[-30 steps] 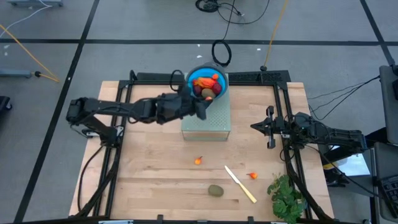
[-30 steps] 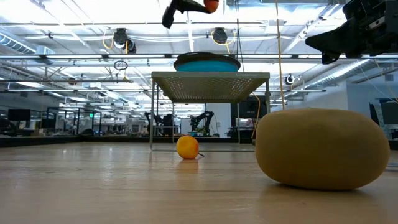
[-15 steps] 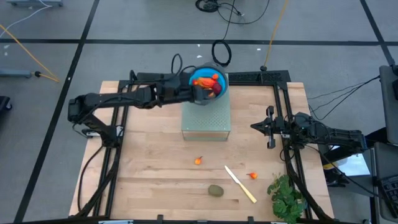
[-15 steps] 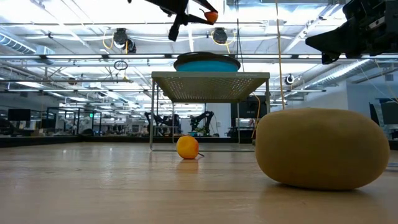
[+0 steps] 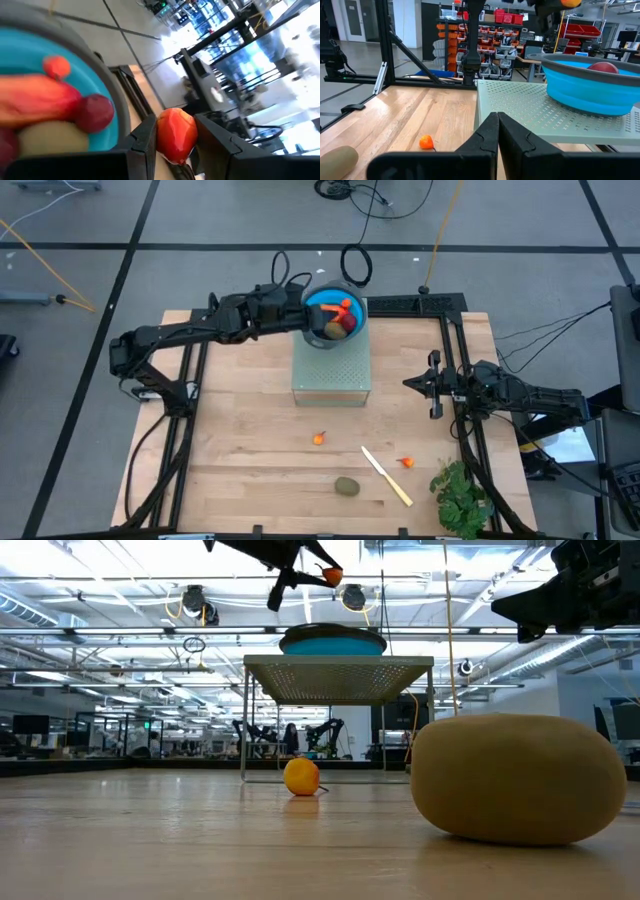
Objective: Pick & Place Fruit
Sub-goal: Put the peach into the blue strainer bowl on the shelf
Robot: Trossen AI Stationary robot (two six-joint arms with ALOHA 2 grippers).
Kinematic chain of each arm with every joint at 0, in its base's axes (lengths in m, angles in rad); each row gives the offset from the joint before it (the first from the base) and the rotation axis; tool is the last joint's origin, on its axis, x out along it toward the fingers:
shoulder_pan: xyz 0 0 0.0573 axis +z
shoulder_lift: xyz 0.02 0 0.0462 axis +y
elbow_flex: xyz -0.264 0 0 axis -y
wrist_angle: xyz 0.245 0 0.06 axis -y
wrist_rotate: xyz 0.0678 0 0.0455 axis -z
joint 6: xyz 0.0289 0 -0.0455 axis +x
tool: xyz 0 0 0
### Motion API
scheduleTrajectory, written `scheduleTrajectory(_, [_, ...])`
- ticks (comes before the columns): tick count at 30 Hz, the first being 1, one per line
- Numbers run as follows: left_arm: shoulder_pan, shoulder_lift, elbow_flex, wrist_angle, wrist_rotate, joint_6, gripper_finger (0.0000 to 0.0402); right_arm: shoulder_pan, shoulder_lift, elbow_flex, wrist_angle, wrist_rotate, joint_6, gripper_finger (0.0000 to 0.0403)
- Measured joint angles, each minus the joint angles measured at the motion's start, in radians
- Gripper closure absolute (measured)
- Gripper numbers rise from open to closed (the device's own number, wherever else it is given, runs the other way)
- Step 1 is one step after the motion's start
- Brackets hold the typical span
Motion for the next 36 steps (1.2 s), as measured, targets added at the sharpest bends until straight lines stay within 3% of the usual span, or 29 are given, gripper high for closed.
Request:
scheduleTrajectory(12, [0.035,-0.001,0.181,-0.287,-0.101,0.147,0.0293,0.0,0.0,0.0,0.0,0.0,0.0,0.0403])
scheduleTrajectory(24, [0.041,0.013,0.191,-0.32,-0.135,0.231,0.0293,0.0,0.0,0.0,0.0,0.0,0.003,0.0403])
scheduleTrajectory(36, [0.042,0.059,0.191,-0.341,-0.156,0.533,0.0293,0.0,0.0,0.0,0.0,0.0,0.004,0.0403])
